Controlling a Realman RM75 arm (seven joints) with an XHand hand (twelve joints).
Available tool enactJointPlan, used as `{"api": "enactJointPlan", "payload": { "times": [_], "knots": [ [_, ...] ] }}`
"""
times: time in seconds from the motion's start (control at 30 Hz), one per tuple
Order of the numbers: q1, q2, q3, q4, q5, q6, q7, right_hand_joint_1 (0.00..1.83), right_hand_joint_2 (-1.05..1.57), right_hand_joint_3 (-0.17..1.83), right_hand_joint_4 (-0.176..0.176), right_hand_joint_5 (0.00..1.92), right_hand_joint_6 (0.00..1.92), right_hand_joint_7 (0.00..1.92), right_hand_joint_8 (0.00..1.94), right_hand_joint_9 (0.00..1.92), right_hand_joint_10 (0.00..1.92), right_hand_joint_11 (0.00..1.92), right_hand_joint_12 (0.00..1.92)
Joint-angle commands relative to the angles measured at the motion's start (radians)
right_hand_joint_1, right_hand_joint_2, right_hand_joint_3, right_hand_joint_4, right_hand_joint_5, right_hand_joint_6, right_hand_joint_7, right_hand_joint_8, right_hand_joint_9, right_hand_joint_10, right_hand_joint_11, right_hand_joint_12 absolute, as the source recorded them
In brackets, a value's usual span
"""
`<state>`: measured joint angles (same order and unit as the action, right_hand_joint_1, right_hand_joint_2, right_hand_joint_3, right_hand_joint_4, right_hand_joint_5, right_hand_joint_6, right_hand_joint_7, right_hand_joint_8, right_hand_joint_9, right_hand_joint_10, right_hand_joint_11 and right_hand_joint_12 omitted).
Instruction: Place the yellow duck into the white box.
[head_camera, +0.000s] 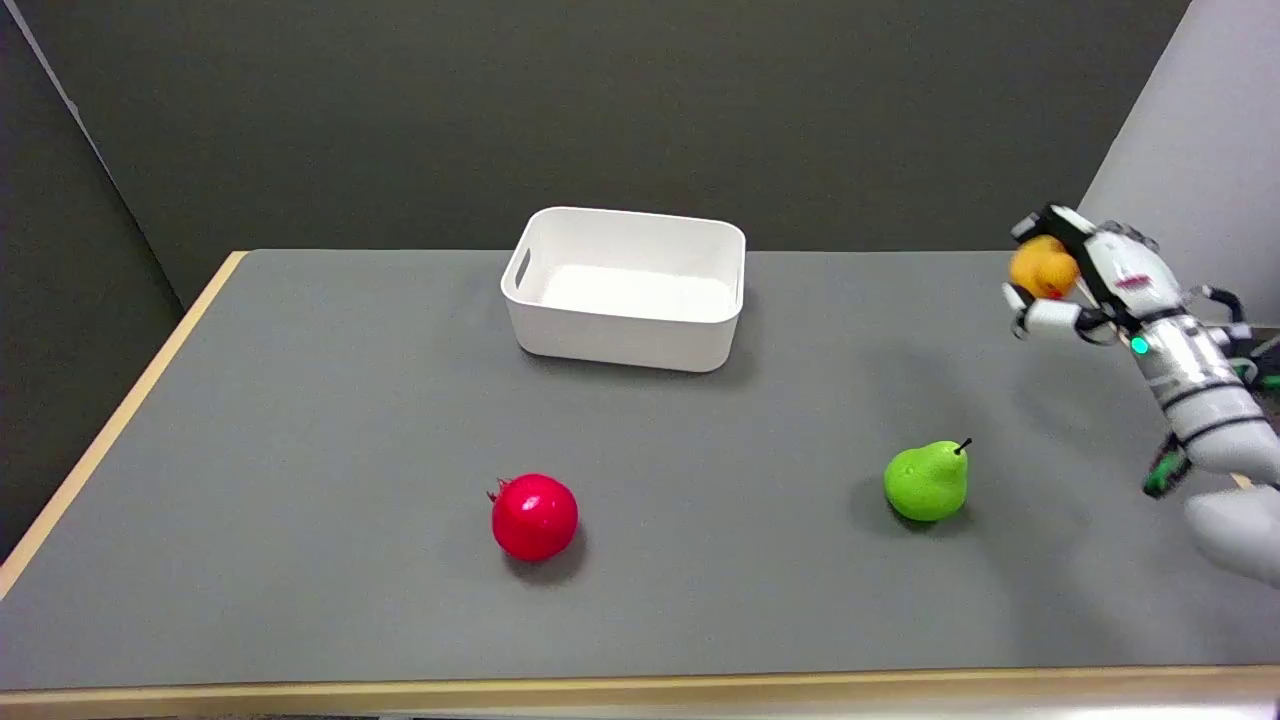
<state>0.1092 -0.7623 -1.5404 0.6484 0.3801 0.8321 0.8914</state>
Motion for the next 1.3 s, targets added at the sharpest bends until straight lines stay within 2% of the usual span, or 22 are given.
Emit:
{"api": "enactJointPlan", "payload": {
  "times": [0.03,0.17,0.4,0.67,0.87,1.13,1.2,1.27,1.3],
  "knots": [
    [0.304,-0.056,-0.297,0.329,-0.003,-0.223,-0.004,1.10,1.00,0.89,0.032,0.36,1.12,0.59,0.81,0.58,1.14,0.52,1.59],
    [0.431,-0.131,-0.432,0.312,-0.003,-0.310,-0.026,1.10,0.99,0.88,0.031,0.36,1.12,0.60,0.81,0.58,1.14,0.53,1.60],
    [0.612,-0.315,-0.623,0.210,-0.003,-0.394,-0.094,1.10,0.99,0.88,0.029,0.36,1.12,0.60,0.81,0.58,1.14,0.53,1.61],
    [0.708,-0.506,-0.696,-0.006,-0.003,-0.410,-0.096,1.11,0.99,0.89,0.031,0.36,1.13,0.61,0.82,0.58,1.14,0.53,1.61],
    [0.723,-0.566,-0.700,-0.065,0.002,-0.428,-0.101,1.11,0.99,0.89,0.031,0.36,1.13,0.61,0.82,0.58,1.14,0.53,1.61],
    [0.720,-0.569,-0.692,-0.046,0.006,-0.477,-0.236,1.10,0.99,0.89,0.041,0.34,1.12,0.59,0.81,0.56,1.10,0.51,1.61],
    [0.716,-0.565,-0.677,-0.036,0.008,-0.483,-0.238,0.89,0.84,0.91,0.082,0.30,0.79,0.46,0.50,0.38,0.82,0.37,1.51],
    [0.711,-0.562,-0.661,-0.021,0.008,-0.498,-0.238,0.64,0.65,0.96,0.094,0.17,0.42,0.27,0.32,0.20,0.62,0.17,1.31],
    [0.707,-0.559,-0.648,-0.013,0.008,-0.502,-0.238,0.58,0.64,0.95,0.093,0.15,0.38,0.23,0.29,0.16,0.57,0.14,1.25]
  ]
}}
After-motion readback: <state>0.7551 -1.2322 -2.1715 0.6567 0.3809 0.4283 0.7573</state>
